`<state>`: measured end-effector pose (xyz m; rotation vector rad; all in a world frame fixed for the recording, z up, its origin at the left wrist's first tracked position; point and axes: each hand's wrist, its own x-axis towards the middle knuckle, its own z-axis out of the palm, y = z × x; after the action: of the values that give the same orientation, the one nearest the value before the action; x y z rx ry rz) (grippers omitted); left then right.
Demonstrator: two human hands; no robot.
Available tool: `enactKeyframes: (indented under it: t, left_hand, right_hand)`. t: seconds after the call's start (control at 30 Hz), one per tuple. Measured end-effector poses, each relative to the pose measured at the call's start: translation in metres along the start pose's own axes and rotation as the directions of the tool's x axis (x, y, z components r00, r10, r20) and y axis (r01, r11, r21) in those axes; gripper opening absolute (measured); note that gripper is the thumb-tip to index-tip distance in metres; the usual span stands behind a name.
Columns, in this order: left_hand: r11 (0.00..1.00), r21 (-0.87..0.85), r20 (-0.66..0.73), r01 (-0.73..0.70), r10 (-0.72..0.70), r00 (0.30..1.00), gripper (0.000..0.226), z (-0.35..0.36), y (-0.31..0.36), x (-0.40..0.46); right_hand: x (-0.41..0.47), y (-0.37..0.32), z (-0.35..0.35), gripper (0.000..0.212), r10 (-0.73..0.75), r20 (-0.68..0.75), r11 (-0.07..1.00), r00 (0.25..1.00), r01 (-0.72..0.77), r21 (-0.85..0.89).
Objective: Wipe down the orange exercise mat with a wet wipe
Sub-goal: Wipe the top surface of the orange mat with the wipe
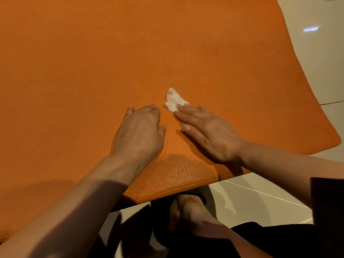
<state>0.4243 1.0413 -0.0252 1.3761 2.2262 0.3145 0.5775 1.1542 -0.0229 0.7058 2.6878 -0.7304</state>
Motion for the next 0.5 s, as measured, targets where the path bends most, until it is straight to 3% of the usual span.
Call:
enactKeyframes:
  t: [0.1, 0.17, 0.3, 0.43, 0.5]
  left_hand:
    - [1.0, 0.011, 0.011, -0.008, 0.008, 1.0, 0.05, -0.001, 0.003, -0.012]
    - [1.0, 0.015, 0.002, -0.016, 0.016, 1.0, 0.052, 0.0, 0.005, -0.021]
    - [1.0, 0.014, -0.005, -0.027, 0.027, 1.0, 0.054, 0.0, 0.009, -0.036]
    - [0.998, 0.032, -0.007, -0.05, 0.05, 0.999, 0.052, -0.001, 0.011, -0.052]
    - [0.998, 0.03, -0.025, -0.053, 0.054, 0.998, 0.051, 0.001, 0.012, -0.06]
  right_hand:
    - [-0.016, 0.003, 0.001, 0.053, 0.235, -0.113, 0.971, 0.965, -0.227, 0.078]
    - [-0.026, -0.015, 0.01, 0.061, 0.197, -0.123, 0.978, 0.973, -0.186, 0.091]
    - [-0.049, -0.021, 0.014, 0.065, -0.025, -0.024, 0.996, 0.999, 0.027, 0.08]
    - [-0.061, -0.011, 0.015, 0.062, 0.224, -0.187, 0.97, 0.956, -0.202, 0.133]
    - [-0.061, -0.025, 0.02, 0.064, 0.244, -0.201, 0.965, 0.949, -0.217, 0.148]
